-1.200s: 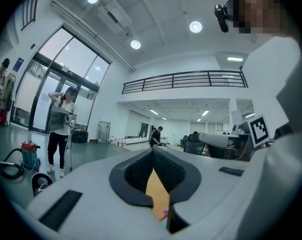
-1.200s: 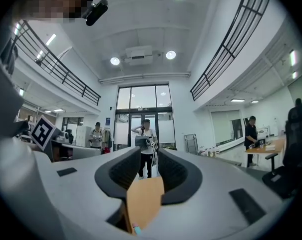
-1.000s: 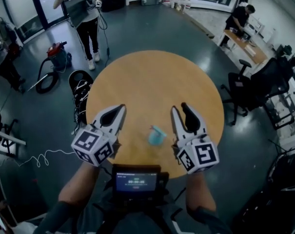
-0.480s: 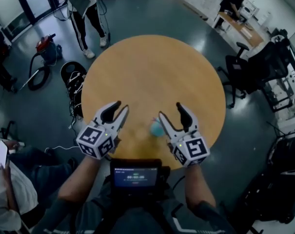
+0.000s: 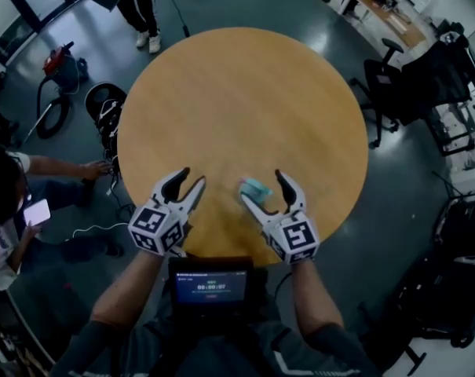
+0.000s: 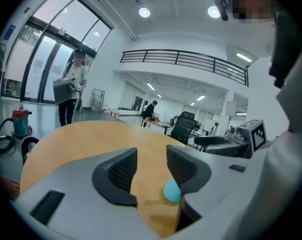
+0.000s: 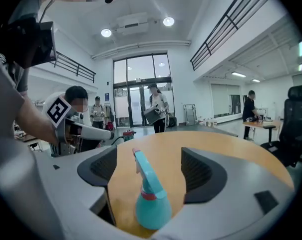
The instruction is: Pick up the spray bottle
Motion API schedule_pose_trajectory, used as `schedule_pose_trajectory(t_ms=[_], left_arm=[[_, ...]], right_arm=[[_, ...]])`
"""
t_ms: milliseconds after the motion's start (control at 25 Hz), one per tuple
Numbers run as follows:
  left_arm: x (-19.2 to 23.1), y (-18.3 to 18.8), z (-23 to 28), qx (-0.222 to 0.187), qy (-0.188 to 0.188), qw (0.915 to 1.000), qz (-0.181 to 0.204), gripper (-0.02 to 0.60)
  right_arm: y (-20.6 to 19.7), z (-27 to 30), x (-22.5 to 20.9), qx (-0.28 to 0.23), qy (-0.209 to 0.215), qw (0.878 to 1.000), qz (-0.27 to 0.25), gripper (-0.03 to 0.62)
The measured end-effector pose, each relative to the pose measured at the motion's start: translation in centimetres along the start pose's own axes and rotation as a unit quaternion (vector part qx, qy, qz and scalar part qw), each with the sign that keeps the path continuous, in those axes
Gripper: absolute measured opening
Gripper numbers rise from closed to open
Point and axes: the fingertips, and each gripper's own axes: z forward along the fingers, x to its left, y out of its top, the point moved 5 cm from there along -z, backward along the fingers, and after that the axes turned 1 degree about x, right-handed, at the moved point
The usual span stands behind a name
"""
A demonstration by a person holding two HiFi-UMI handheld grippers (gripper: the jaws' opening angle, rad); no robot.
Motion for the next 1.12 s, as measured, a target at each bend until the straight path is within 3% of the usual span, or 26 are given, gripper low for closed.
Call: schedule_pose_trajectory(t_ms=[200, 440, 1120], left_arm=[[0.1, -3.1, 1.1, 0.037, 0.006, 0.9992, -0.013, 0.183], [0.5, -5.8, 2.3, 0.054, 0.012, 0.9983, -0.02, 0.183], [1.0, -11.2, 4.1, 0.091, 0.025, 0.995, -0.031, 0.183]], right_arm=[[-4.2, 0.4, -0.5, 0.031, 0.002, 0.999, 0.023, 0.405], [-7.5, 1.4, -0.7, 0.046, 0.006, 0.999, 0.024, 0.405], [-11.6, 3.3, -0.6, 0.072, 0.008, 0.996, 0.052, 0.43]])
